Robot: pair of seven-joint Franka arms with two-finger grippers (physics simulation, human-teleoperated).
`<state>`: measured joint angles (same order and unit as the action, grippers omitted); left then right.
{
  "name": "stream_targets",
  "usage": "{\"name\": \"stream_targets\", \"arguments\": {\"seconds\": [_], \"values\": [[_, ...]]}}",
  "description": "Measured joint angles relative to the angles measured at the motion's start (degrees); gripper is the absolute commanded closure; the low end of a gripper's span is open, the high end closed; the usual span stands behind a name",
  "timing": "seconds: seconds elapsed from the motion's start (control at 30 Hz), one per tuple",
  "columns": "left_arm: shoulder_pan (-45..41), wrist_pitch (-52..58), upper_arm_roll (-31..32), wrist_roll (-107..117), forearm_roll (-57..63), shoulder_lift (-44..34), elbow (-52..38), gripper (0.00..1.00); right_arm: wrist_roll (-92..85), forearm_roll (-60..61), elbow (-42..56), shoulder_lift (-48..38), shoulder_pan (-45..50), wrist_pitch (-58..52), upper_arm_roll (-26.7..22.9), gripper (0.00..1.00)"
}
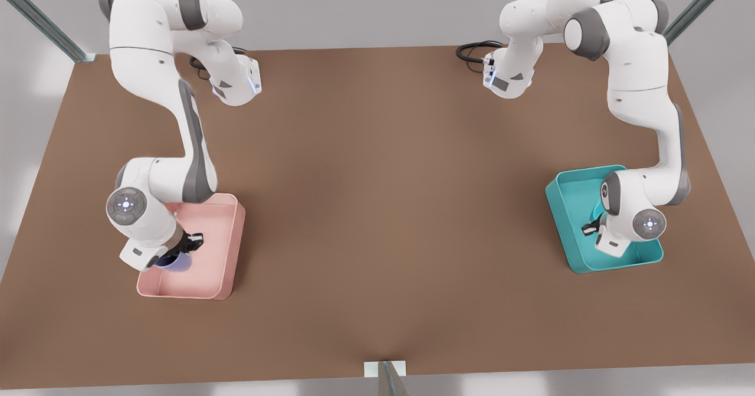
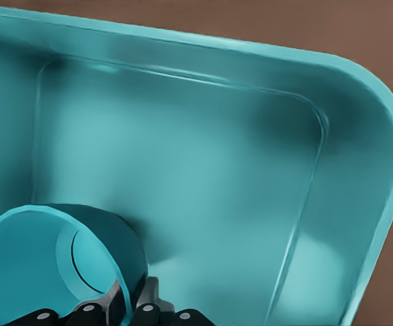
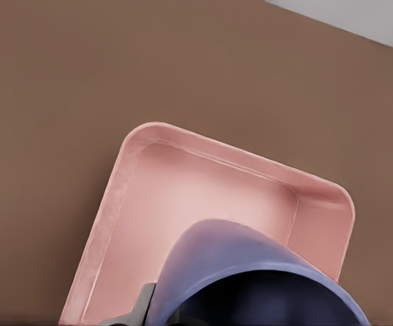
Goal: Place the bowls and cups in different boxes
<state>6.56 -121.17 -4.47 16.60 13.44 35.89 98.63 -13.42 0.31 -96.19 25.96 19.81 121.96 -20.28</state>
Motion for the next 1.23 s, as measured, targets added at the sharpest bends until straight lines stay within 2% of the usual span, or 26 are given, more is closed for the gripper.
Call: {"name": "stream_targets", "arguments": {"seconds": [0.1,0.13,0.23,0.3,0.37,0.43,0.47,0.5,0.77,0.93,1.0,1.1,1.13,1.17,1.23], "values": [[-0.23,-1.05,0.03,0.22,-0.1,-0.8,-0.28,0.0,-3.1,0.23,0.48,5.1,-1.22,-0.07,-0.47,0.79],[-0.67,0.24,0.43,0.24,-0.23,-3.17,-1.36,0.0,-4.02,0.34,0.55,6.16,-1.34,0.03,-0.47,0.79],[-1.4,9.24,5.23,0.15,-1.75,-8.75,-12.03,0.0,-6.48,1.53,0.62,8.28,-1.19,0.52,-0.37,0.79],[-1.68,17.02,11.48,0.21,-4.55,-9.7,-21.15,0.0,-7.9,2.83,0.63,9.52,-0.85,0.96,-0.23,0.79],[-3.36,23.23,14.55,0.03,-7.74,-13.24,-24.73,0.0,-9.17,3.84,0.63,10.34,-0.57,1.47,-0.13,0.79],[-4.35,28.02,15.24,-0.99,-9.7,-17.57,-24.07,0.0,-10.29,4.47,0.63,10.89,-0.5,1.94,-0.11,0.79],[-4.92,30.03,15.3,-1.5,-10.32,-18.74,-23.69,0.0,-10.75,4.9,0.63,11.23,-0.49,2.14,-0.1,0.47],[-5.38,31.82,15.31,-1.98,-10.76,-19.69,-23.49,0.0,-11.03,5.02,0.63,11.51,-0.53,2.37,-0.1,0.0],[-5.42,40.2,15.6,-4.94,-11.72,-19.71,-23.49,0.0,-11.05,4.38,0.51,10.72,-0.16,3.27,0.0,0.0],[-5.07,42.33,15.61,-6.26,-11.78,-19.65,-23.29,0.0,-13.29,6.06,0.63,0.42,-0.13,-2.82,-0.31,0.01],[-4.95,42.77,15.55,-6.78,-11.79,-19.62,-23.28,0.0,-13.44,5.98,7.8,-3.49,-0.19,-10.52,-0.55,0.03],[-4.89,43.21,15.53,-7.46,-11.79,-19.57,-23.28,0.0,-10.41,4.2,21.48,-4.54,0.9,-24.58,0.02,0.0],[-4.89,43.31,15.53,-7.67,-11.77,-19.53,-23.28,0.0,-9.39,3.19,22.81,-6.25,-1.47,-28.44,3.15,0.0],[-4.9,43.41,15.53,-7.86,-11.76,-19.5,-23.26,0.0,-8.3,2.06,21.7,-8.97,-6.21,-31.55,8.74,0.0],[-4.89,43.57,15.52,-8.21,-11.74,-19.48,-23.21,0.0,-6.18,0.37,19.46,-12.77,-11.08,-36.19,14.06,0.0]]}}
